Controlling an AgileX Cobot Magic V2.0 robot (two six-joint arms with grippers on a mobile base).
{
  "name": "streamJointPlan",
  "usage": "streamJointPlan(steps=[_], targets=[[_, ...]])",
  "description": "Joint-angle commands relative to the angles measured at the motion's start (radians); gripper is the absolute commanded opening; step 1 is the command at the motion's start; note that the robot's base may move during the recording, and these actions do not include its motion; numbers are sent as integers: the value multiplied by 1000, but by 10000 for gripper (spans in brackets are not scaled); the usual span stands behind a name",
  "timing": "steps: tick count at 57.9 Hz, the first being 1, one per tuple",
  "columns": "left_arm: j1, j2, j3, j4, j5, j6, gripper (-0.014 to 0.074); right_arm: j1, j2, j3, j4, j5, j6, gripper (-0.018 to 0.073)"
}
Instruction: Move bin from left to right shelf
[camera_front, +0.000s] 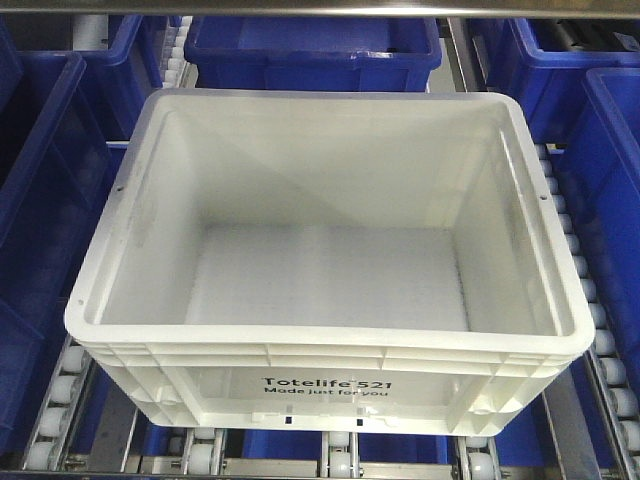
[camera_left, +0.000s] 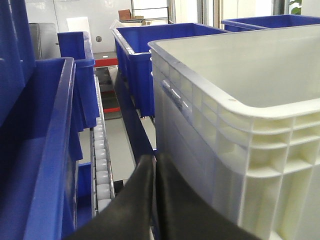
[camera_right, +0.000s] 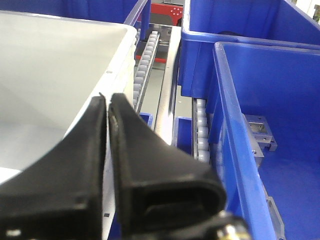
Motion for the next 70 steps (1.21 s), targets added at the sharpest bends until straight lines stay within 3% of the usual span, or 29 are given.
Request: streamJointPlan(steps=[1, 43, 62, 70], targets=[[-5, -15, 19, -9, -70, -3, -6, 0, 11, -27, -5, -80, -6, -8], [-5, -15, 19, -9, -70, -3, -6, 0, 4, -20, -11, -65, 2, -8], [-5, -15, 19, -9, -70, -3, -6, 0, -177, 268, -13, -119, 127, -8], [-5, -15, 19, -9, -70, -3, -6, 0, -177, 267, -32, -53, 142, -8]])
